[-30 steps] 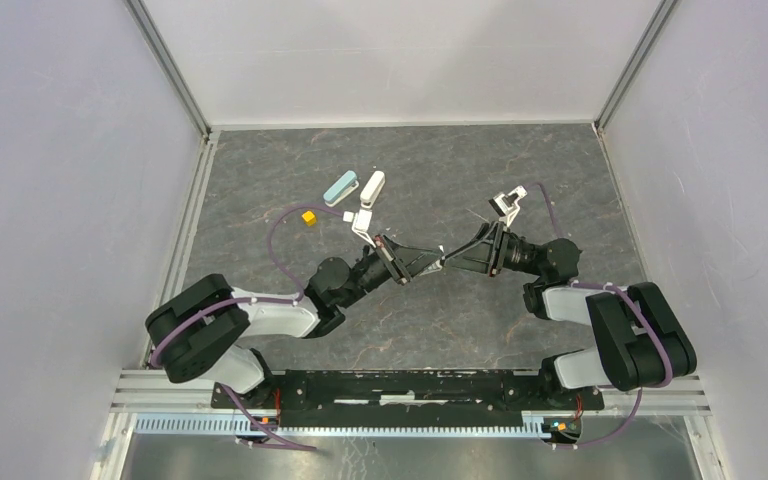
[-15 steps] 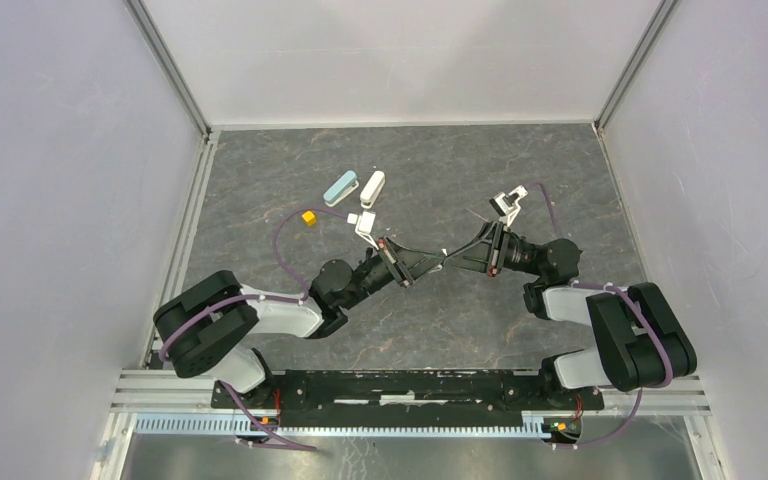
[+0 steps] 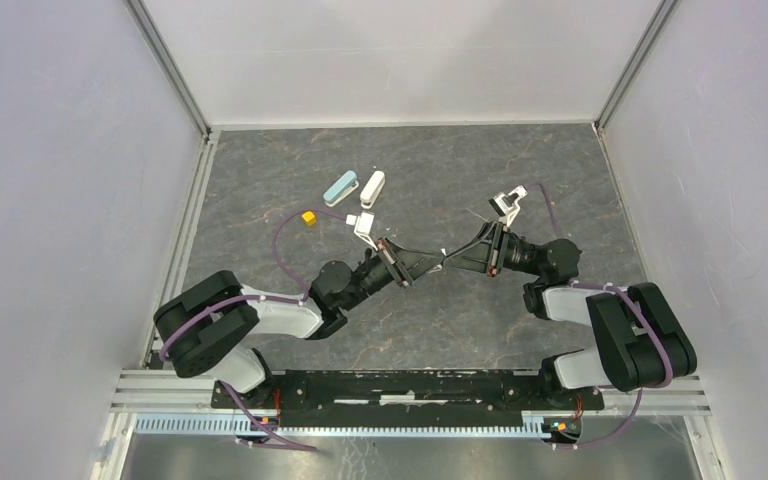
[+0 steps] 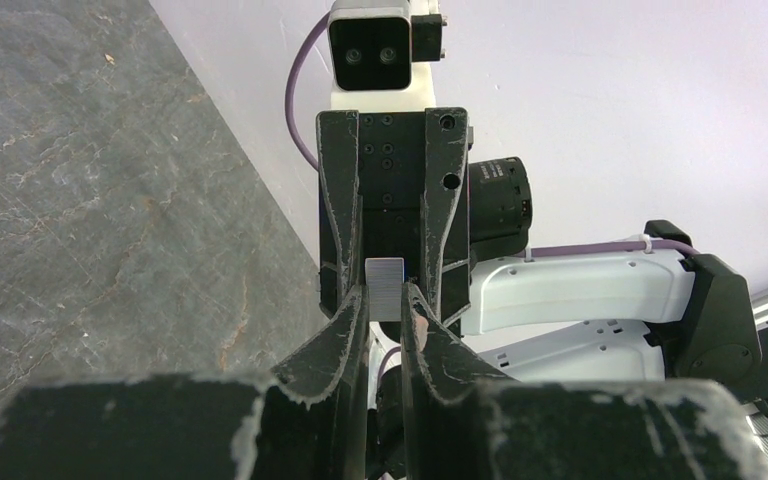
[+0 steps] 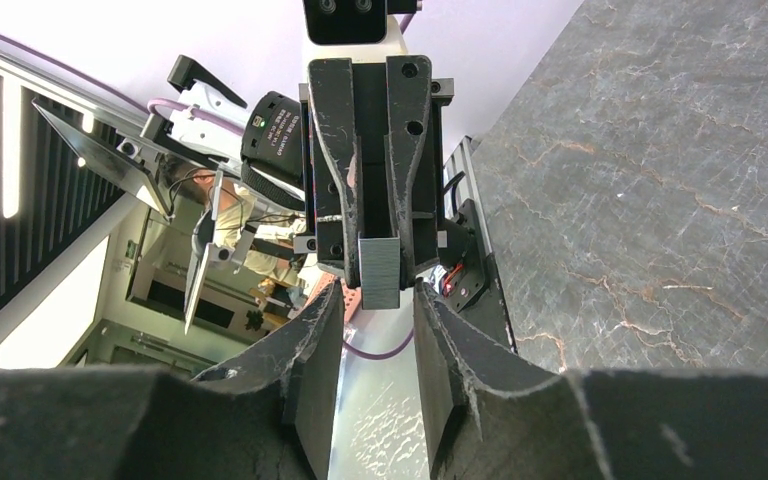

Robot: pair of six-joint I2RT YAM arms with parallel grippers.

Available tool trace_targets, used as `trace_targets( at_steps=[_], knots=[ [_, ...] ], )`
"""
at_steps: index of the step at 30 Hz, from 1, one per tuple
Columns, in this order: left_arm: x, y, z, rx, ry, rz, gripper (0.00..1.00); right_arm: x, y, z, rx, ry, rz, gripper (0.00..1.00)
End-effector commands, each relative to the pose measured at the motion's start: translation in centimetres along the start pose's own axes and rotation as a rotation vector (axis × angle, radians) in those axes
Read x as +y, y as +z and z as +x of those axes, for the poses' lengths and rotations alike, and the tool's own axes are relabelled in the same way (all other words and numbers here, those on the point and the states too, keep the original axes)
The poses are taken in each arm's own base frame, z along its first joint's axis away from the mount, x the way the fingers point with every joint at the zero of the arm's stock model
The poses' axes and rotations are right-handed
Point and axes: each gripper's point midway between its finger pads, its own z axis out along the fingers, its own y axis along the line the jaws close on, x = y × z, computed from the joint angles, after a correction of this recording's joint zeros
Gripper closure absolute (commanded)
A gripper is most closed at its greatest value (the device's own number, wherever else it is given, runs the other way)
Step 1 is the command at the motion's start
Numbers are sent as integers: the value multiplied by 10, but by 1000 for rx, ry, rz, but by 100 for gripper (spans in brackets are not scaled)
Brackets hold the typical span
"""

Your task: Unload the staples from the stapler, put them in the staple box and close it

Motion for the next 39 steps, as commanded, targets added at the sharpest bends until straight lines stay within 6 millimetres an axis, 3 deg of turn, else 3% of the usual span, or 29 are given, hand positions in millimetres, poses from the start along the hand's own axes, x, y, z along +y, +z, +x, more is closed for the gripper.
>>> trace_targets(
  at_steps=[1, 14, 28, 31, 35, 39],
  knots=[
    [-11, -1, -12, -60, -28, 34, 82, 51, 0, -5, -17, -380, -181, 62],
    [-11, -3, -11, -61, -35, 37, 82, 48, -1, -5, -22, -370, -168, 65],
    [-11, 0, -11, -60, -40, 41, 79, 45, -1, -6, -24, -363, -160, 80],
    [-11, 0, -9, -49, -43, 48, 73, 45, -1, -6, -22, -365, -158, 81],
    [-15, -1, -9, -50, -34, 70, 50, 44, -1, -5, -20, -374, -155, 81],
    [-14, -2, -11, -46, -13, 55, 44, 43, -2, -3, -13, -388, -150, 81]
  ],
)
